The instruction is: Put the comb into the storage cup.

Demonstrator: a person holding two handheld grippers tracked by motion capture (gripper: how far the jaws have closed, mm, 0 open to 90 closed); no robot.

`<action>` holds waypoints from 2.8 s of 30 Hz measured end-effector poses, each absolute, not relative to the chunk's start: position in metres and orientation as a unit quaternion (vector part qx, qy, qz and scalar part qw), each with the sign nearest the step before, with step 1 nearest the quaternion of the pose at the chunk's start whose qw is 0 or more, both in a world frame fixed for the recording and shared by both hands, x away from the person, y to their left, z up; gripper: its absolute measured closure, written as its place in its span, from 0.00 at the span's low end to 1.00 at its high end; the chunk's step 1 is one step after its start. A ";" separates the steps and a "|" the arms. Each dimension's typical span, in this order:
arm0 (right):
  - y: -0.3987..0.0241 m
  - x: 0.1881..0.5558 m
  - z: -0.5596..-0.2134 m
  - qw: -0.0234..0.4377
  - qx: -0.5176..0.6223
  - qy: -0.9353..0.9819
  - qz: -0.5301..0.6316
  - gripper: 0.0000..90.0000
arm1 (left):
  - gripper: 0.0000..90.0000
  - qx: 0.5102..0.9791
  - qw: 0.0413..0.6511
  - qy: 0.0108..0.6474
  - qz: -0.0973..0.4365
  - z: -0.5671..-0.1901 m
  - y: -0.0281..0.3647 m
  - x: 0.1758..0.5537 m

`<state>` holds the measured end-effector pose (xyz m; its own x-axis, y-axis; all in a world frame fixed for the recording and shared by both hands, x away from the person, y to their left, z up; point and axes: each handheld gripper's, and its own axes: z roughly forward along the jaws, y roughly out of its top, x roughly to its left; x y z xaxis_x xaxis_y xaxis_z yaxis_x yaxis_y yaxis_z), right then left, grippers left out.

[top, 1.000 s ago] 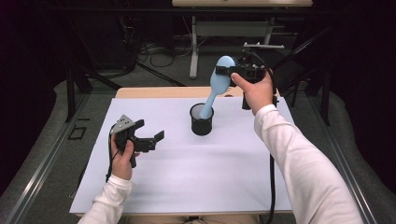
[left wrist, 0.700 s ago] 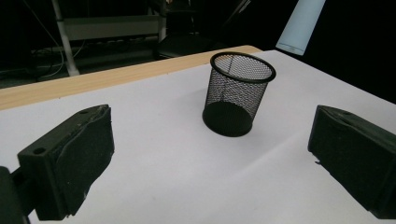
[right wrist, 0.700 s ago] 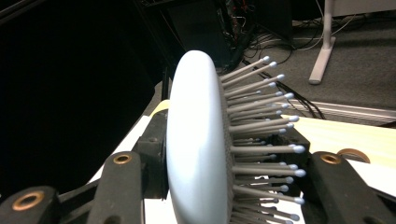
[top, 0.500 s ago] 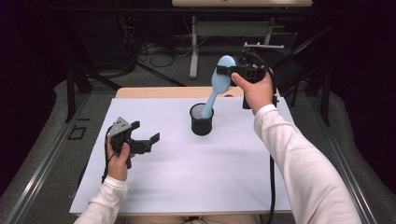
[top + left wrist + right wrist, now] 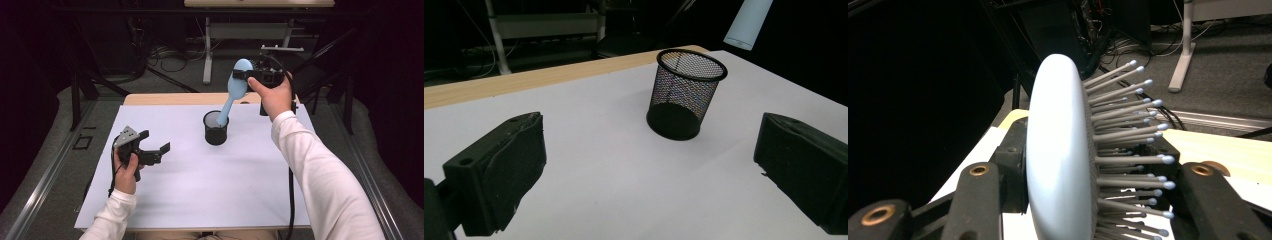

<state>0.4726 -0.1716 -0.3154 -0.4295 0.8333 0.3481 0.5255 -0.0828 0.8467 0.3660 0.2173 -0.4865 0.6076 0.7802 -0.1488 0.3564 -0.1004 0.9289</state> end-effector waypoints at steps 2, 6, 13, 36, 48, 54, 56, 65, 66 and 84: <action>-0.170 0.473 -0.315 0.147 0.515 0.660 0.526 0.55 | 0.01 0.715 0.541 0.398 0.196 -0.486 0.217 0.366; -0.167 0.475 -0.316 0.154 0.513 0.662 0.524 0.55 | 0.01 0.714 0.541 0.398 0.195 -0.486 0.218 0.366; -0.160 0.477 -0.319 0.167 0.506 0.667 0.521 0.55 | 0.01 0.714 0.541 0.399 0.194 -0.487 0.217 0.366; -0.140 0.484 -0.327 0.192 0.496 0.678 0.508 0.54 | 0.01 0.711 0.543 0.402 0.194 -0.487 0.219 0.366; -0.135 0.486 -0.328 0.203 0.493 0.679 0.504 0.54 | 0.01 0.712 0.544 0.401 0.192 -0.487 0.219 0.366; -0.135 0.488 -0.328 0.206 0.494 0.678 0.503 0.54 | 0.01 0.711 0.545 0.401 0.192 -0.487 0.219 0.366; -0.135 0.488 -0.329 0.207 0.494 0.678 0.503 0.54 | 0.01 0.710 0.545 0.401 0.192 -0.487 0.219 0.366; -0.135 0.489 -0.329 0.215 0.492 0.679 0.501 0.54 | 0.01 0.710 0.546 0.402 0.190 -0.487 0.219 0.366; -0.135 0.489 -0.330 0.216 0.492 0.679 0.500 0.54 | 0.01 0.711 0.545 0.401 0.191 -0.487 0.219 0.366; -0.117 0.488 -0.341 0.241 0.469 0.700 0.482 0.54 | 0.01 0.710 0.545 0.403 0.191 -0.488 0.219 0.366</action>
<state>0.4883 -0.1168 -0.3411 -0.4448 0.8881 0.1157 0.4238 0.0950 0.9007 0.3658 0.2190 -0.4876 0.6012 0.7812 -0.1681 0.3640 -0.0805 0.9279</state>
